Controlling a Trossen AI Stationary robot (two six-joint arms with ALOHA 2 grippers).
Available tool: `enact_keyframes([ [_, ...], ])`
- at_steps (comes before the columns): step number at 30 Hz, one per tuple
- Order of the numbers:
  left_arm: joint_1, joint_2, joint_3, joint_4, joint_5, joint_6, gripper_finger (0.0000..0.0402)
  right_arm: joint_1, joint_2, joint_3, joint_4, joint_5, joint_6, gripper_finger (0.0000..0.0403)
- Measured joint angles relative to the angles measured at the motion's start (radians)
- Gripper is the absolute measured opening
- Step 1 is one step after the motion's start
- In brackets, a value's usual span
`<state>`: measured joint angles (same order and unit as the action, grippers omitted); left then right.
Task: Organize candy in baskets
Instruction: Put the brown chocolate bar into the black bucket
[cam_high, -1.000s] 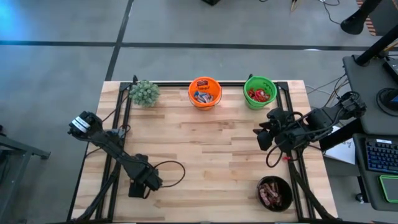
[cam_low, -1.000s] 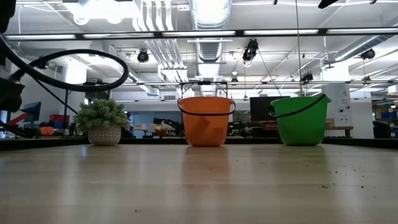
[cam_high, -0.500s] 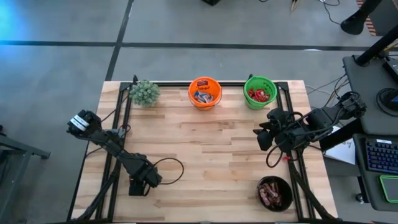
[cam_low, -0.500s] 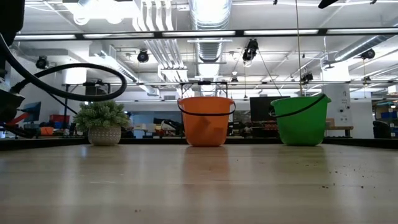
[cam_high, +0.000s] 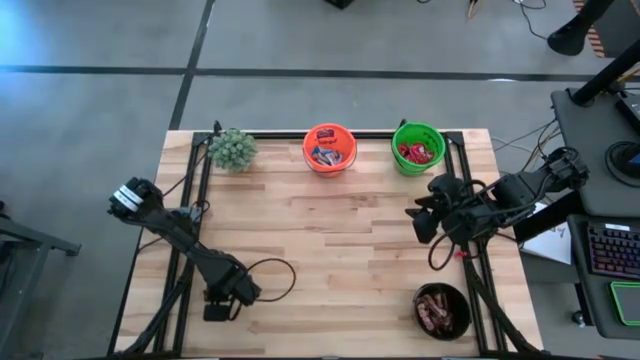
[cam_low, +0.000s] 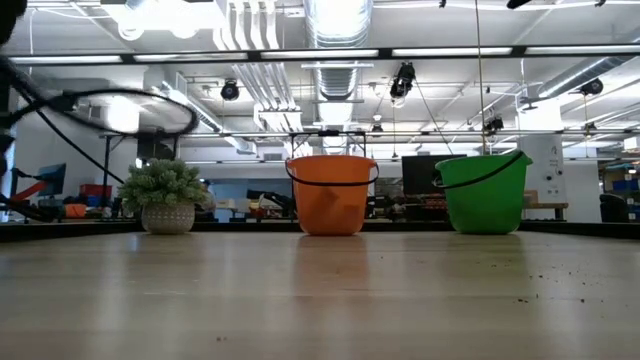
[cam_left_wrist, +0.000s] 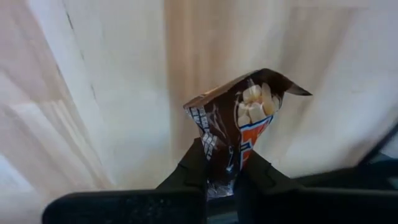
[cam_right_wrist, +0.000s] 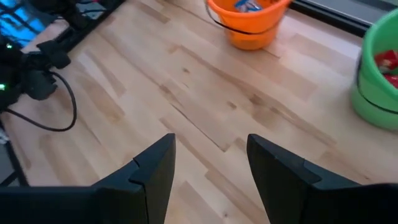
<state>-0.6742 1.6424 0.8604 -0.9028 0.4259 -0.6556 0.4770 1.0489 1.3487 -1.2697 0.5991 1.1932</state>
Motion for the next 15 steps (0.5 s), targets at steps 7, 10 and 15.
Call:
enact_keyframes([
  [7,0.006,-0.062,0.15,-0.087,-0.052,-0.032,0.0003,0.0,0.0,-0.001,0.098,-0.027,-0.105,0.0192],
  [10,0.011,-0.082,0.234,-0.137,-0.126,-0.04,0.0003,0.0,0.001,-0.003,0.154,-0.024,-0.187,0.0192],
  [15,0.036,-0.093,0.37,-0.193,-0.239,-0.03,0.0002,0.0,0.001,-0.003,0.273,-0.024,-0.347,0.0192],
])
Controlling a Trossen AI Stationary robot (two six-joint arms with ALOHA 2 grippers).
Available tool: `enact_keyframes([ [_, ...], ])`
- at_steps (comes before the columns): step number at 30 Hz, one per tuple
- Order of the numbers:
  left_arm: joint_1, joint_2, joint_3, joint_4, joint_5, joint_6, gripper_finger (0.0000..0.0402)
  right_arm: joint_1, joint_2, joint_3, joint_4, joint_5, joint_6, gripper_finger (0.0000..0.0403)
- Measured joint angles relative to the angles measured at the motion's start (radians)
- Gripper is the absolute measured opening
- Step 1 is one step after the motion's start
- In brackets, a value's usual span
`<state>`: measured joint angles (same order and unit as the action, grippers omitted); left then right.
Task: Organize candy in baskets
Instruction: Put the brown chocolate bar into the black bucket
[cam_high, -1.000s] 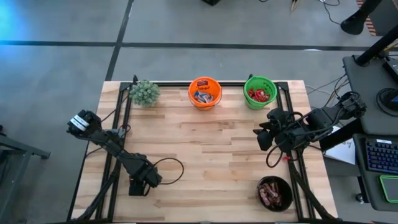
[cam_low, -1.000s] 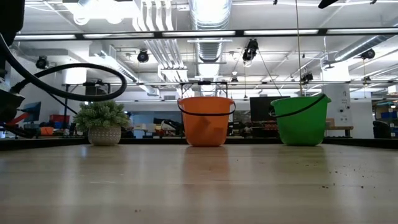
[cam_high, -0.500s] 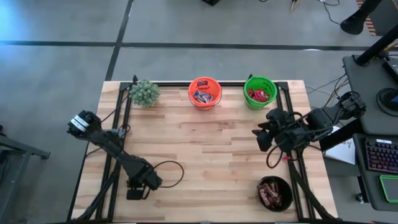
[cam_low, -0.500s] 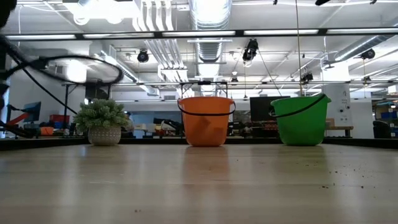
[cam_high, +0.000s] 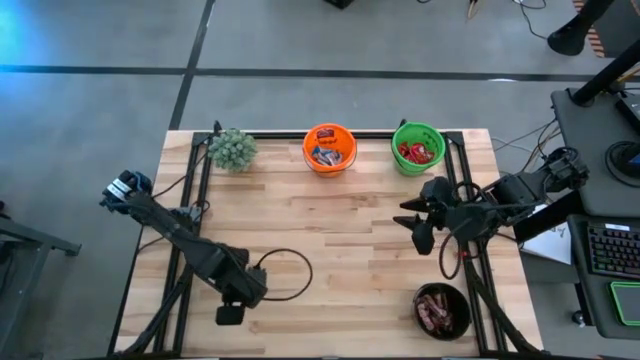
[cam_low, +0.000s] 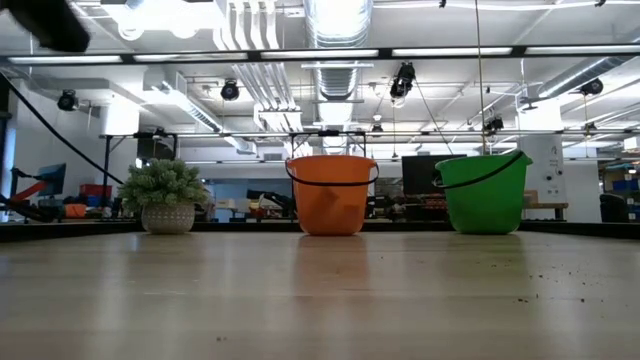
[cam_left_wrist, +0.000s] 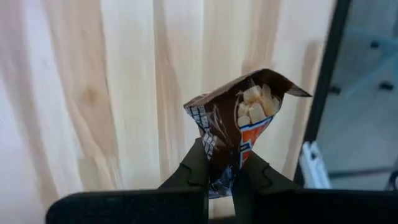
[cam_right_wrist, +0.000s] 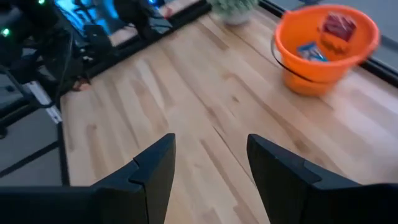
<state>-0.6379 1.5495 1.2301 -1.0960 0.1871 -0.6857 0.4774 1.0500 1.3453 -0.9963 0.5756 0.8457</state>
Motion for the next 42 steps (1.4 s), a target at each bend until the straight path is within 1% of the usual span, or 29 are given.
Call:
enact_keyframes([
  [4,0.026,-0.001,0.098,-0.055,-0.076,0.022,0.0002,0.0,0.0,0.0,0.066,0.0,-0.055,0.0192],
  [10,0.079,-0.002,0.224,-0.108,-0.25,0.092,0.0002,0.0,0.0,0.0,0.091,0.0,-0.061,0.0192],
  [17,0.189,-0.001,0.366,-0.096,-0.47,0.209,0.0002,0.0,0.0,-0.001,0.099,0.0,-0.064,0.0192],
  [21,0.256,0.0,0.422,-0.039,-0.559,0.308,0.0002,0.0,0.001,-0.001,0.117,0.0,-0.1,0.0191],
  [25,0.331,0.0,0.457,0.037,-0.573,0.402,0.0002,0.0,0.001,-0.001,0.173,0.0,-0.134,0.0185],
  [28,0.378,0.001,0.476,0.079,-0.571,0.452,0.0002,0.0,0.001,-0.001,0.239,0.001,-0.203,0.0176],
  [32,0.419,0.003,0.488,0.143,-0.571,0.508,0.0002,0.0,0.001,-0.001,0.347,0.003,-0.343,0.0166],
  [34,0.434,0.006,0.491,0.178,-0.571,0.531,0.0002,-0.002,0.006,-0.001,0.395,0.023,-0.399,0.0164],
  [36,0.444,0.007,0.491,0.212,-0.571,0.553,0.0002,-0.012,0.012,0.002,0.418,0.055,-0.426,0.0167],
  [37,0.449,0.007,0.491,0.222,-0.57,0.563,0.0002,-0.019,0.015,0.004,0.422,0.054,-0.441,0.017],
  [42,0.464,0.007,0.491,0.267,-0.57,0.577,0.0002,-0.087,0.031,0.007,0.426,-0.019,-0.465,0.0199],
])
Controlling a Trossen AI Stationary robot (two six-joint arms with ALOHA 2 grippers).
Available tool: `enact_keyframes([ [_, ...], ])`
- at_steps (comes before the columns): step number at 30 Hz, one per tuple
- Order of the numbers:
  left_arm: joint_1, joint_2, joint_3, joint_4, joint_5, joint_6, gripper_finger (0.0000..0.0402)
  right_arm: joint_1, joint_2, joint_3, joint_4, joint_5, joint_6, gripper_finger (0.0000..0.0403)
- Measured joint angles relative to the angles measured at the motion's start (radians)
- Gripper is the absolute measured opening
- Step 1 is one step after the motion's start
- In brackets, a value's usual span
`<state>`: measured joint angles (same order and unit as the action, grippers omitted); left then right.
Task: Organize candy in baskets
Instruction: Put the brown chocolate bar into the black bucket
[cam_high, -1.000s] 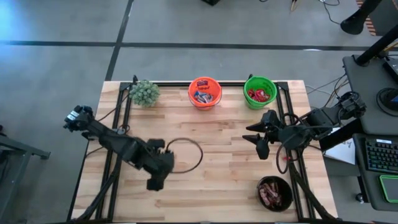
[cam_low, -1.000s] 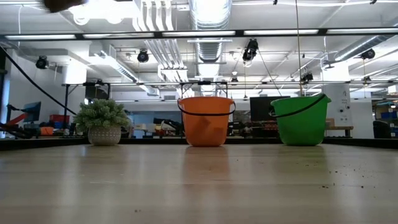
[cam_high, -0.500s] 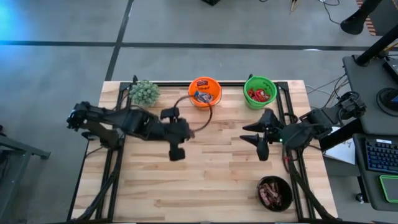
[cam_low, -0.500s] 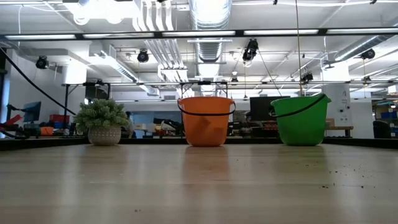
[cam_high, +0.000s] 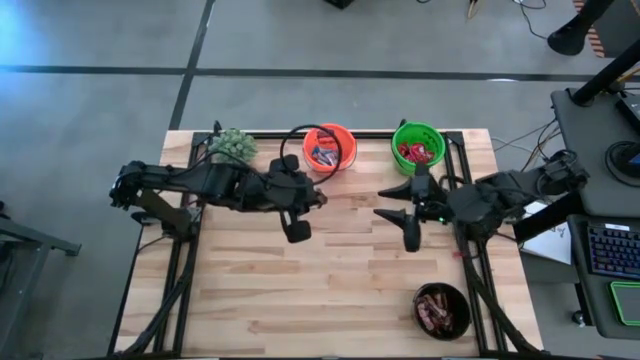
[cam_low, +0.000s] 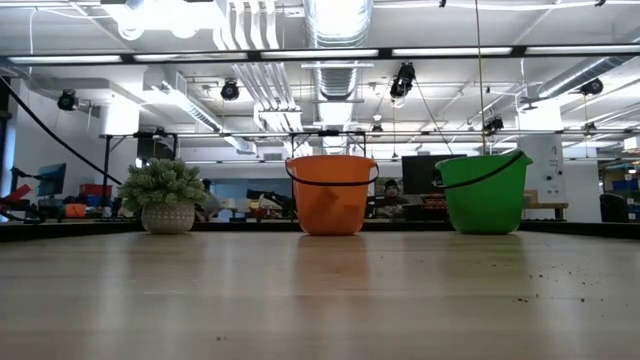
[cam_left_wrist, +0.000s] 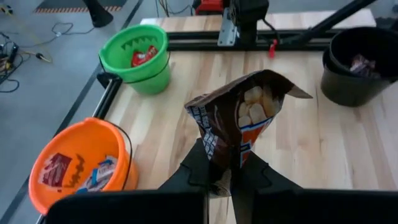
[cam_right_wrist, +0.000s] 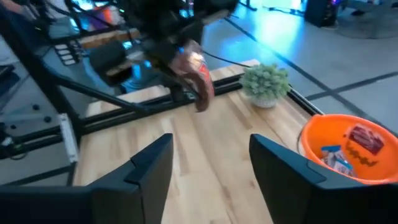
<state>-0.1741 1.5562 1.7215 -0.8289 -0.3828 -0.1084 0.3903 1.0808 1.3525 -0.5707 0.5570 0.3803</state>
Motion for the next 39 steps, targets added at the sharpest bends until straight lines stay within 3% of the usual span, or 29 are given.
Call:
enact_keyframes([
  [6,0.002,0.0,0.0,0.082,0.008,0.024,0.0002,-0.077,0.054,0.0,0.011,-0.025,-0.059,0.023],
  [11,0.002,0.0,0.0,0.139,0.008,0.027,0.0002,-0.102,0.112,0.0,0.092,-0.142,-0.168,0.0237],
  [17,0.002,0.0,0.0,0.148,0.008,0.026,0.0002,-0.111,0.166,0.0,0.224,-0.144,-0.296,0.0238],
  [27,0.002,0.008,-0.002,0.16,0.038,0.022,0.0002,-0.18,0.181,0.001,0.285,-0.147,-0.287,0.0237],
  [32,0.004,0.039,-0.003,0.167,0.045,0.038,0.0002,-0.195,0.184,0.001,0.332,-0.249,-0.273,0.023],
  [39,0.006,0.07,-0.002,0.202,0.045,0.061,0.0002,-0.197,0.184,0.001,0.344,-0.244,-0.239,0.0219],
])
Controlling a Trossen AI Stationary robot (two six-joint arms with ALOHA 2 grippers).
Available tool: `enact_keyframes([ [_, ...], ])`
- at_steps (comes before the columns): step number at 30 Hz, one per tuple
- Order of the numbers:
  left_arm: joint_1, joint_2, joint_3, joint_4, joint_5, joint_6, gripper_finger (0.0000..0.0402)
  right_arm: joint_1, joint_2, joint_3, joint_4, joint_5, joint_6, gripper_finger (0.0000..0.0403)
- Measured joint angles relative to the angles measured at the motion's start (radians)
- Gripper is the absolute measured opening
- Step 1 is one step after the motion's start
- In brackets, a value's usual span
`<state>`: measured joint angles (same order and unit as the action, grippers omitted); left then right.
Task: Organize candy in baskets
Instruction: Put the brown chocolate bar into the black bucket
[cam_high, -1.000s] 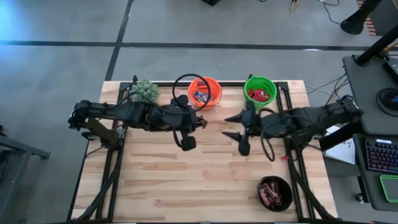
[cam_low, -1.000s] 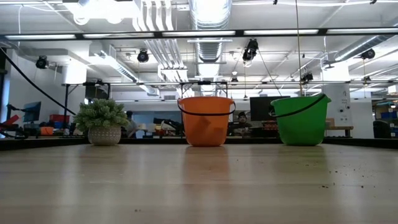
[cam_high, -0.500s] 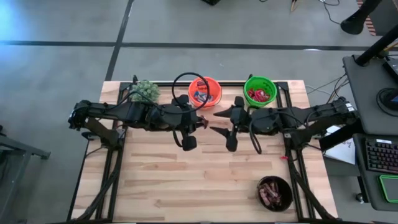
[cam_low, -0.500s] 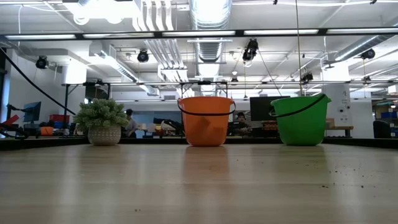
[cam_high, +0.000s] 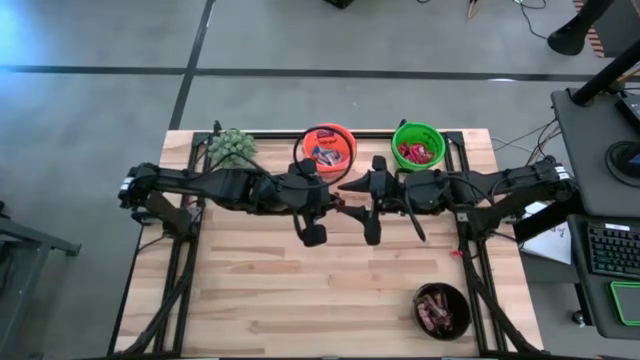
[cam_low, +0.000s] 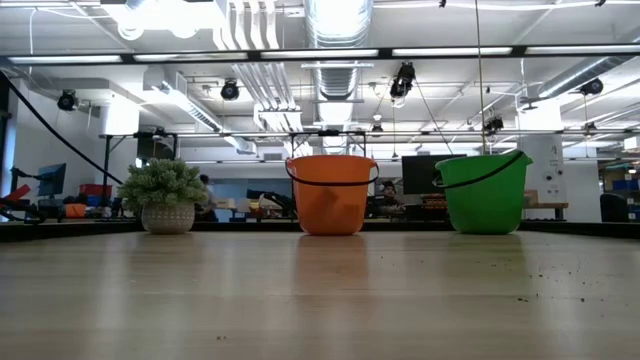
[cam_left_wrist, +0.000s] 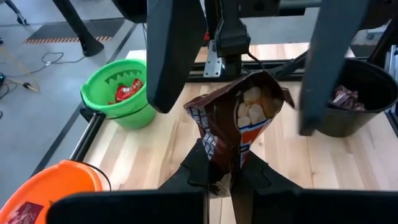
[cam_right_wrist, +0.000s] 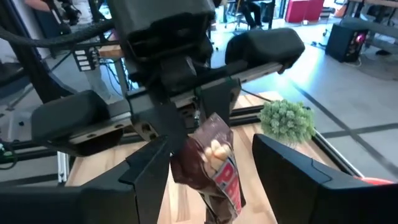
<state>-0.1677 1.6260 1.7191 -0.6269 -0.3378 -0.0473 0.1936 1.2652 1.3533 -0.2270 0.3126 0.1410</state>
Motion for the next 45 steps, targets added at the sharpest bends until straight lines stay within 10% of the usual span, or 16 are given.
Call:
enact_keyframes([
  [16,0.001,-0.004,0.0,0.026,-0.001,0.006,0.0002,-0.005,0.008,0.0,-0.044,0.001,0.018,0.0209],
  [33,0.001,-0.007,0.001,0.054,0.016,0.023,0.0004,-0.006,0.005,0.014,-0.053,-0.007,0.035,0.003],
  [45,0.001,-0.005,0.002,0.066,0.015,0.004,0.0114,-0.007,0.005,0.074,-0.162,-0.005,0.038,0.0022],
])
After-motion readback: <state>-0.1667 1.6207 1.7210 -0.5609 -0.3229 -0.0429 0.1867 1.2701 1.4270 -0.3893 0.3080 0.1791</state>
